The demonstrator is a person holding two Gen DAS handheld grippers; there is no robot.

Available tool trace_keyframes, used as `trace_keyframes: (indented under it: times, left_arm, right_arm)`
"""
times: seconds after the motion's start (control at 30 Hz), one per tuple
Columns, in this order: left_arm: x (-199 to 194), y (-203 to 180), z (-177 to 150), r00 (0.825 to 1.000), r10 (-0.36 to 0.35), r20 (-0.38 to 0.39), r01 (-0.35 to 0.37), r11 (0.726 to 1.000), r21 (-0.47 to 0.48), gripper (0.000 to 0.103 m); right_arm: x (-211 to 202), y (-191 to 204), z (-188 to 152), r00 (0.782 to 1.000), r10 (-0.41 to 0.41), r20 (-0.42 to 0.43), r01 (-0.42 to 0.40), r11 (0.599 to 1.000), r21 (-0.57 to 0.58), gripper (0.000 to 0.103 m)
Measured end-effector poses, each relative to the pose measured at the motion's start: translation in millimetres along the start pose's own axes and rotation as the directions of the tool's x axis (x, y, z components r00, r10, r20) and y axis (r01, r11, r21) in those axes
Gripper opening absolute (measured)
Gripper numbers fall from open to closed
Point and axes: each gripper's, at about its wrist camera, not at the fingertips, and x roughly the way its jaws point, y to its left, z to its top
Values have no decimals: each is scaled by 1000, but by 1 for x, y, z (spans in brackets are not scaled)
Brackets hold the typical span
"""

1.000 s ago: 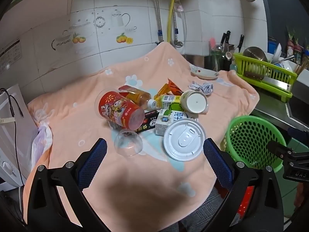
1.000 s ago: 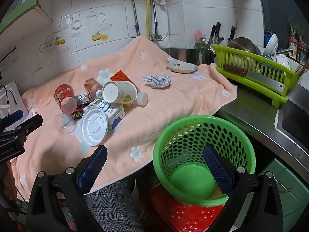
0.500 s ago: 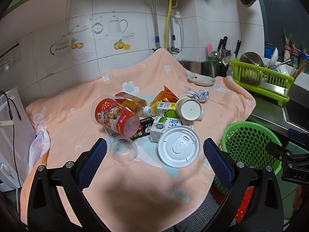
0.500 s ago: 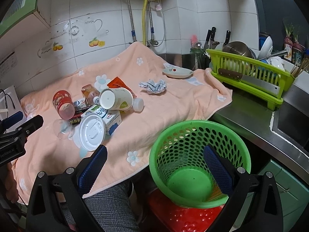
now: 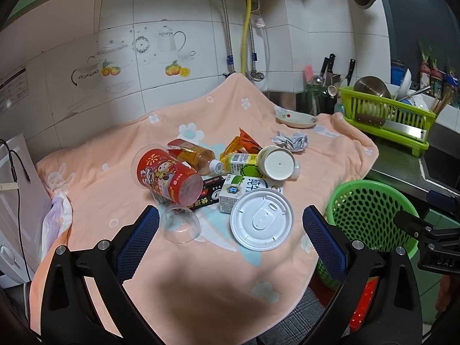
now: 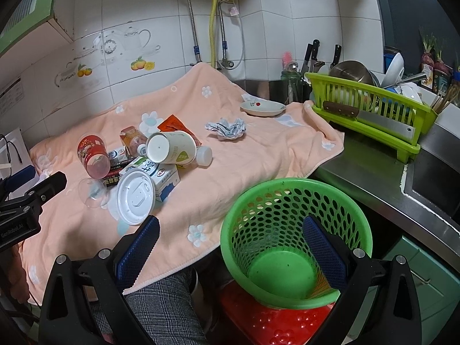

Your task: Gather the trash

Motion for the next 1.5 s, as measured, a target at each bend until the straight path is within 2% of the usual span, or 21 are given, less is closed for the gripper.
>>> trace_keyframes:
  times: [0.63,1.07,1.5]
  left_arm:
    - [3,-4,0,1000,8,-8,-8,1000,6,98]
    - [15,8,1,999,19,-33,-19,1000,-5,98]
    - [29,33,11,996,76,-54,-78,996,-51,98]
  right_arm:
    - [5,1,1,1000,10,-12,-10,1000,-4,97]
    - [15,4,6,999,30,-20,-30,999,-18,97]
    - [39,25,28,996,90,-23,-91,994,-58,96]
